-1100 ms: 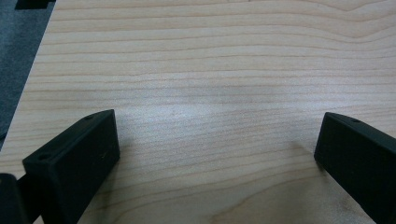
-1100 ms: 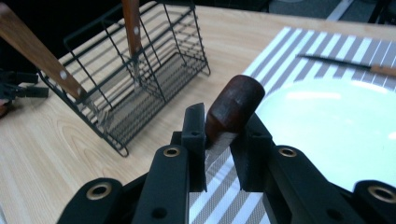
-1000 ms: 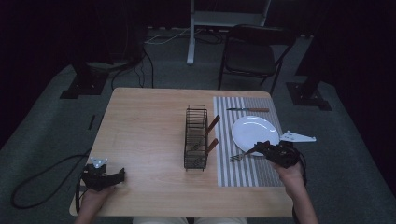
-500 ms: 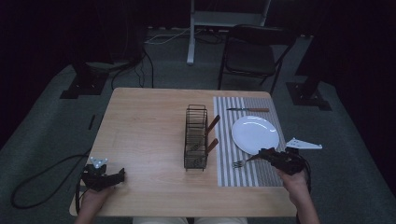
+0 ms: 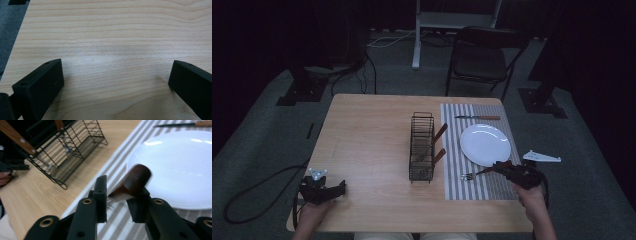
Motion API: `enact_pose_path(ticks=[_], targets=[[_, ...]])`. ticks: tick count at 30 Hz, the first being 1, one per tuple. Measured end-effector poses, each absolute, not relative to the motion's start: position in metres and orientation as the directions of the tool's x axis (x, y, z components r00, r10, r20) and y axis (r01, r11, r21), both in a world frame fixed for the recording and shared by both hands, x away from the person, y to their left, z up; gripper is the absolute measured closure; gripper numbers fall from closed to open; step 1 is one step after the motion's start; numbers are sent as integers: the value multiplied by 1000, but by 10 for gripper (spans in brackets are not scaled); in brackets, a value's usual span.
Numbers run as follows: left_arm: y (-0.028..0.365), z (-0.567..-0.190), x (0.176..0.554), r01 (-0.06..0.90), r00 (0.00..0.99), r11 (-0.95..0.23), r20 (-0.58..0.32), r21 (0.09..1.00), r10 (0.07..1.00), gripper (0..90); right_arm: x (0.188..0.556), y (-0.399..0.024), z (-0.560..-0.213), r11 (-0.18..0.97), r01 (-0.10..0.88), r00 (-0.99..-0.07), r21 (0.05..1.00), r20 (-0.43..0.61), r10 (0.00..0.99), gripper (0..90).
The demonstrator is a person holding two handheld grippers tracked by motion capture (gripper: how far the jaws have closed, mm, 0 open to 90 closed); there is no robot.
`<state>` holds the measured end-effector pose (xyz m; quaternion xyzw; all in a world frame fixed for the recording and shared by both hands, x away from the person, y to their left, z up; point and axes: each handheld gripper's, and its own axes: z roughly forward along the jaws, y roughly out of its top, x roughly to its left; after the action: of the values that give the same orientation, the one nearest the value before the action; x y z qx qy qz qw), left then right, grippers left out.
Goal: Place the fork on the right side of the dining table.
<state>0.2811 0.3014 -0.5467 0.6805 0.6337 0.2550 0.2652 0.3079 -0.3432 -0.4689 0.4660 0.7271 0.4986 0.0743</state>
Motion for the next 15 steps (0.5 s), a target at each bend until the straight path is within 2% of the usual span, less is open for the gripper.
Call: enact_pose_path(ticks=[15], targets=[[301, -547, 281, 727, 67, -56, 11, 684, 998, 4, 312, -373, -507, 70, 692, -497, 718, 405, 767, 606]])
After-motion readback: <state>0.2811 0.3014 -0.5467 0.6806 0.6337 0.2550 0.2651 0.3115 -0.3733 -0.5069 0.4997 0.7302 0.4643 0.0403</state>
